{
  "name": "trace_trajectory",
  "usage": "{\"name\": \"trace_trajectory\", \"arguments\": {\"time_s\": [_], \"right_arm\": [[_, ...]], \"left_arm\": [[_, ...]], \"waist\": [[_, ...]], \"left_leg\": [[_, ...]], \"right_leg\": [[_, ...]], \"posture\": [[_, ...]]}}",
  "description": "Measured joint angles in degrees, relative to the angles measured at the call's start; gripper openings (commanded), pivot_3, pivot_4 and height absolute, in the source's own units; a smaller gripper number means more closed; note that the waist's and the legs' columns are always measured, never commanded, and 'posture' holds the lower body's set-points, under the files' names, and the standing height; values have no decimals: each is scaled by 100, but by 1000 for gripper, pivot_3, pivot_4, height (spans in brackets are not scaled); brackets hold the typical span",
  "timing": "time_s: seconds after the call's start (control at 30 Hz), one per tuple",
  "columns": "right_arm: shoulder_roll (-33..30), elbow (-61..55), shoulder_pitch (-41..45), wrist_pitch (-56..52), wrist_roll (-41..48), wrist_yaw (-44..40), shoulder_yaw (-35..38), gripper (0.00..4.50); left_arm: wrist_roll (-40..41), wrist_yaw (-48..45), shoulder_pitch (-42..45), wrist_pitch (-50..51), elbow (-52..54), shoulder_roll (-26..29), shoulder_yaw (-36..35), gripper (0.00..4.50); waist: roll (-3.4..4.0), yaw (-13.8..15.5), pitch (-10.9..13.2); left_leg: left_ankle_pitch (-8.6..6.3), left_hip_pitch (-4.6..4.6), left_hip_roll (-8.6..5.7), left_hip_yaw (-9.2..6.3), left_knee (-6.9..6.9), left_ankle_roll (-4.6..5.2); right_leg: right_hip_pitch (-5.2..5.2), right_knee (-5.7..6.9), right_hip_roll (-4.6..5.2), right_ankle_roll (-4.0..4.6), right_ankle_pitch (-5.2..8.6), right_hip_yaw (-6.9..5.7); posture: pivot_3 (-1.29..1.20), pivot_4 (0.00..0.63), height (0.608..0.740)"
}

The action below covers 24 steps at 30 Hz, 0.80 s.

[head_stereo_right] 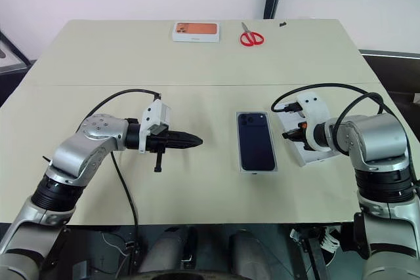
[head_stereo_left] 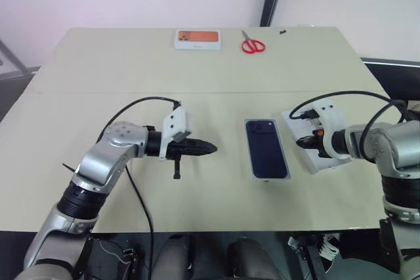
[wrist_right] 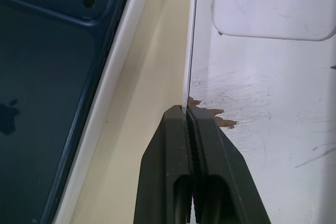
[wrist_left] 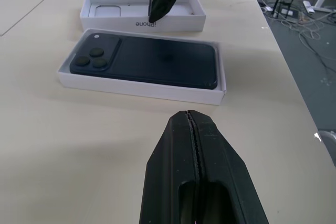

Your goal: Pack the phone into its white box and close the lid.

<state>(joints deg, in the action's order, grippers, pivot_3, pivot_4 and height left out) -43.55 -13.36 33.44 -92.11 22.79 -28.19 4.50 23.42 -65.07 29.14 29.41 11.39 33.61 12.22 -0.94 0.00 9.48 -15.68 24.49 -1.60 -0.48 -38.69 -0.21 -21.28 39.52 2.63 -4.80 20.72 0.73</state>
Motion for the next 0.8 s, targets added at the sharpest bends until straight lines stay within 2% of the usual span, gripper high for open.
{"name": "trace_trajectory", "arguments": {"time_s": [0.17,0.2,0.27,0.43,0.57,0.67,0.8], "right_arm": [[163,2,1,2,-3,202,30,77],[189,2,2,2,-7,232,30,310],[216,35,-8,0,-6,274,12,901],[234,110,0,1,-1,317,-80,3258],[239,169,45,2,-14,375,-84,3258],[273,289,99,4,-55,463,-66,2303],[310,398,111,2,-120,545,22,304]], "left_arm": [[95,83,-21,14,30,-16,-7,0],[98,106,-22,22,52,-20,-7,0],[107,144,-23,32,103,-26,-8,0],[112,200,-29,42,110,-28,-11,0],[168,256,-42,46,111,-42,-16,0],[212,287,-45,48,111,-43,-16,0],[215,326,-44,48,111,-35,-16,0]], "waist": [[0,-58,0],[0,-67,0],[0,-70,0],[1,-70,0],[1,-65,0],[1,-68,0],[1,-70,0]], "left_leg": [[0,-1,0,0,0,0],[0,-1,0,0,0,0],[0,-1,0,0,1,0],[0,0,0,0,2,0],[0,0,0,0,2,0],[0,0,0,0,2,-1],[1,0,0,0,3,-2]], "right_leg": [[3,0,0,0,0,-1],[3,0,0,0,0,-1],[0,0,0,0,0,-1],[-1,0,0,0,0,0],[0,0,0,0,0,0],[0,0,0,0,0,-1],[-1,0,0,0,0,0]], "posture": [[0,150,740],[0,150,740],[0,150,740],[0,150,740],[0,150,740],[0,150,740],[0,150,740]]}}
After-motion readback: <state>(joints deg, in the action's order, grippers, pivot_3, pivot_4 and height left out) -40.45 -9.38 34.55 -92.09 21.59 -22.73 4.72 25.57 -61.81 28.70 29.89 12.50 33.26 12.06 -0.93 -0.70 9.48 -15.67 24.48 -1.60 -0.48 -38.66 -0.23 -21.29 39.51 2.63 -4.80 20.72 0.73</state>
